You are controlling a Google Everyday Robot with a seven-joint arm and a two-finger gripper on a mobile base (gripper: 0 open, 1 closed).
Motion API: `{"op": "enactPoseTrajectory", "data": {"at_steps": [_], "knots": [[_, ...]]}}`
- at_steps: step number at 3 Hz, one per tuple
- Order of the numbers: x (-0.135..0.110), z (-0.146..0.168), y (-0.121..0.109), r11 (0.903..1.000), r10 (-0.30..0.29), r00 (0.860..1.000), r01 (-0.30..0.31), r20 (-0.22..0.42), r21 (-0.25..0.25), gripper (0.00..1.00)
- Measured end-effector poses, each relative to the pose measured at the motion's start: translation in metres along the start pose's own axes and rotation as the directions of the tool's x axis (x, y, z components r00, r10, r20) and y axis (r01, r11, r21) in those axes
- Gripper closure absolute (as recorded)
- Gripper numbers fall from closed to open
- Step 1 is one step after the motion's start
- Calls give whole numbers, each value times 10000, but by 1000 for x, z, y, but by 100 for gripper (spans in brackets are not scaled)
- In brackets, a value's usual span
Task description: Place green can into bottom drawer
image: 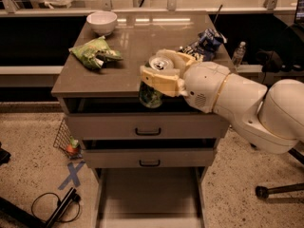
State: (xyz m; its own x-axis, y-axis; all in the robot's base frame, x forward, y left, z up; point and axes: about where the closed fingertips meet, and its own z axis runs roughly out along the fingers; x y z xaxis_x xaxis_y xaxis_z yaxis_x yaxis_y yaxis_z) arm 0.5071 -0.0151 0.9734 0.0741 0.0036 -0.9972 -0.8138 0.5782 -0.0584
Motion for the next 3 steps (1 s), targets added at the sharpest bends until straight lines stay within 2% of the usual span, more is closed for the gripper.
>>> {"op": "enactPoseTrajectory", "data": {"at_steps": [1,2,3], "knots": [[49,-2,8,9991,357,9994,-357,-42,-215,100],[111,-11,24,9958,653,9977,-665,-196,-631,100],[192,-28,50,9915,610,9981,-595,90,-1155,100]]}}
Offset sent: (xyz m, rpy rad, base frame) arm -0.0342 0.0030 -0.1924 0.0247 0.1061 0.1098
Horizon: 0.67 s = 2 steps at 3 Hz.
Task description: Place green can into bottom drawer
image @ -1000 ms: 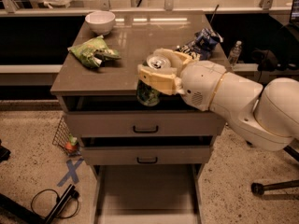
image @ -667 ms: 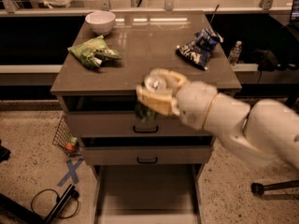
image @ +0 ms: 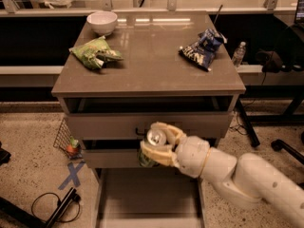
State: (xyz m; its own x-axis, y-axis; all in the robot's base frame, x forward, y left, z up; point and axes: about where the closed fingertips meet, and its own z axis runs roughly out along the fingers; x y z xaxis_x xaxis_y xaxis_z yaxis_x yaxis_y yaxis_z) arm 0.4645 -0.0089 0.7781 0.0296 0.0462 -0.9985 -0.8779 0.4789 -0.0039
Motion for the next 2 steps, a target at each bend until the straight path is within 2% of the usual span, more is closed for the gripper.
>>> {"op": "enactPoseTrajectory", "data": {"at_steps": [1,2], "knots": [[54,-9,4,9999,3,9999,-1,171,-111,100],[114,-13,-1,9995,308,9988,-311,-377,-84,100]]}}
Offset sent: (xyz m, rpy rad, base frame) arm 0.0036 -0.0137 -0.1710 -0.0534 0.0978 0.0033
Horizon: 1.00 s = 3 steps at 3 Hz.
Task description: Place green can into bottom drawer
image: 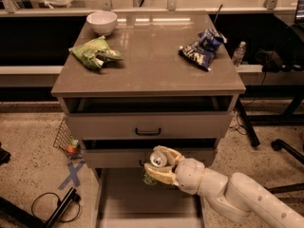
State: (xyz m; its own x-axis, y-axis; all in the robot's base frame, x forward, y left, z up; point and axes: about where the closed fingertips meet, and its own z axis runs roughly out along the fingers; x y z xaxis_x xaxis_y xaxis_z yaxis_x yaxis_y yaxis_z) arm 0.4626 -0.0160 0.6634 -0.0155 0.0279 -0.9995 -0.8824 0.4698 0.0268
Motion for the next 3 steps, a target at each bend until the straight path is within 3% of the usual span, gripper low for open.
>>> {"op": "enactPoseTrajectory", "data": {"at_steps": [1,2,3], "knots": [[0,0,0,10000,0,10000,0,0,0,100],[51,9,0,9998,125,9957,-113,-916,142,100],[125,16,-5,9999,-97,9847,84,-1742,-85,100]]}}
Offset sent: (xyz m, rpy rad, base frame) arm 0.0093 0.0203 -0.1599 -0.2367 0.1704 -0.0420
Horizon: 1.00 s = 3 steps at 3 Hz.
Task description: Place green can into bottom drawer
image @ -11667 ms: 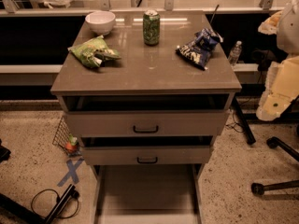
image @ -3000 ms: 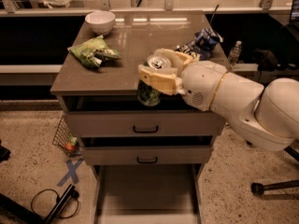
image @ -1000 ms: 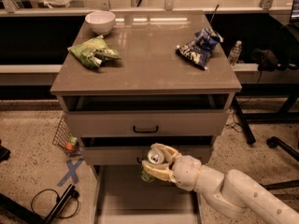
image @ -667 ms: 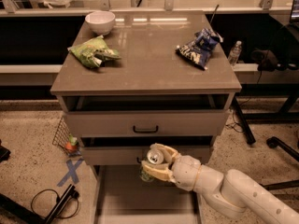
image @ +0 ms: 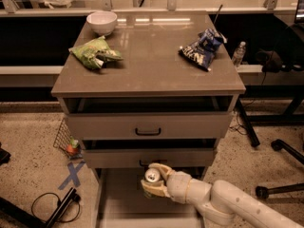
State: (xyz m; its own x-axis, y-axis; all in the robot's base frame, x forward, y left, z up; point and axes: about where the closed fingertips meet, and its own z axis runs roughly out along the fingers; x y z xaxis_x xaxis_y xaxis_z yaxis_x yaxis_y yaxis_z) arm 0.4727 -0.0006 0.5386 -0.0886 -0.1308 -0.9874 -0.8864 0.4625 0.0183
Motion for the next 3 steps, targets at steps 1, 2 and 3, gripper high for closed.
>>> {"op": "enactPoseTrajectory", "data": {"at_steps": [1,2,3], "knots": [[81,26,-11,9968,-627,9971,604,-435,-519,100],[129,47,-22,9933,-761,9958,712,-517,-910,100],[173,62,-31,9920,-625,9970,569,-465,-1129,100]]}}
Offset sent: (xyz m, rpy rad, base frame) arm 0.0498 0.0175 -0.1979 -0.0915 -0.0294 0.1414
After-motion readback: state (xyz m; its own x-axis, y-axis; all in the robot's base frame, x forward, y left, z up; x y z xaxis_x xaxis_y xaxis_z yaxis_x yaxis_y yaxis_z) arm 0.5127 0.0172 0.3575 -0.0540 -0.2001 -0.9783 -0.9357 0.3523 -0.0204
